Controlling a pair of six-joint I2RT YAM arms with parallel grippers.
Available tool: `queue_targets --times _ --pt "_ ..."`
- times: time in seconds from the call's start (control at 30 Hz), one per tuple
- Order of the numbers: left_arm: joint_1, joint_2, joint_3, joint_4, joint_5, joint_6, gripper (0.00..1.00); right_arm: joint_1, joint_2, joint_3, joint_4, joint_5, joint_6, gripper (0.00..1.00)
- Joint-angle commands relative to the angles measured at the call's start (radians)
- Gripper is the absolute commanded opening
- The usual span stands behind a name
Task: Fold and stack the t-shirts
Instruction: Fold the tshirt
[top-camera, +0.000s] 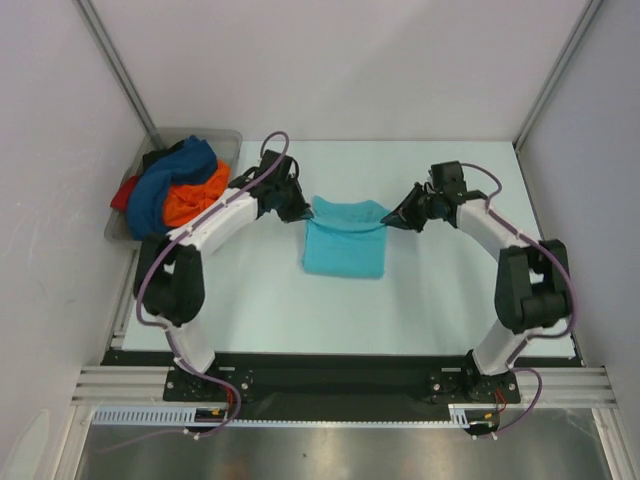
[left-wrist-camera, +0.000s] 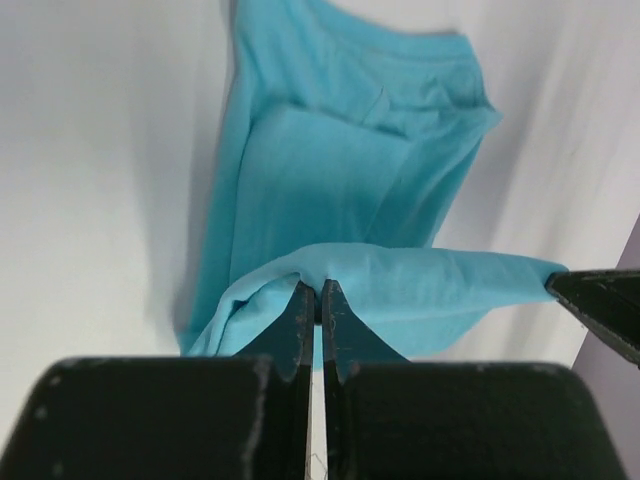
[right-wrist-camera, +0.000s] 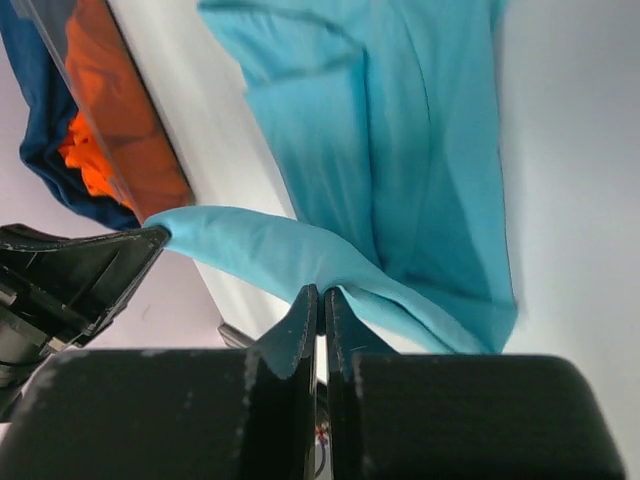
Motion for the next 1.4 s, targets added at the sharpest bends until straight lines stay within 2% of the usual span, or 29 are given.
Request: queue_targets --times 0.0,0.2,0.33,0.8,1.07,1.1,1.2,1.23,1.3,1.33,1.37 --pt "0.036 0.106 0.14 -0.012 0.081 0.087 0.0 -0.02 0.144 0.171 -0.041 -0.04 -0.078 0.0" --pt "0.096 0.229 0.279 0.008 0.126 0.064 0.0 -0.048 0.332 0.351 -0.078 -0.065 -0.092 0.0" --pt "0.113 0.331 0.39 -0.013 0.151 0.062 0.0 -0.063 0.395 0.443 -0.1 -0.072 -0.097 0.0" --pt "0.124 0.491 0.525 -0.004 0.208 0.049 0.0 -0.103 0.52 0.551 -0.077 -0.118 -0.06 0.0" --pt "0.139 0.582 0.649 -0.03 0.219 0.065 0.01 -0.108 0.575 0.583 -0.034 -0.123 -0.015 0.06" --pt "0.142 0.586 0.652 -0.024 0.217 0.065 0.01 -0.111 0.59 0.588 -0.02 -0.117 -0.012 0.08" --pt "0.151 0.638 0.703 -0.058 0.194 0.093 0.13 -0.144 0.625 0.629 0.003 -0.095 -0.009 0.18" --pt "0.157 0.666 0.774 -0.076 0.174 0.122 0.22 -0.16 0.665 0.655 -0.003 -0.089 -0.02 0.23" --pt "0.171 0.739 0.866 -0.157 0.177 0.14 0.28 -0.218 0.71 0.77 -0.046 -0.1 -0.05 0.29" --pt "0.179 0.75 0.95 -0.186 0.142 0.172 0.35 -0.232 0.733 0.811 -0.072 -0.092 -0.063 0.5" --pt "0.18 0.741 0.974 -0.213 0.125 0.193 0.39 -0.243 0.739 0.885 -0.087 -0.121 -0.092 0.6"
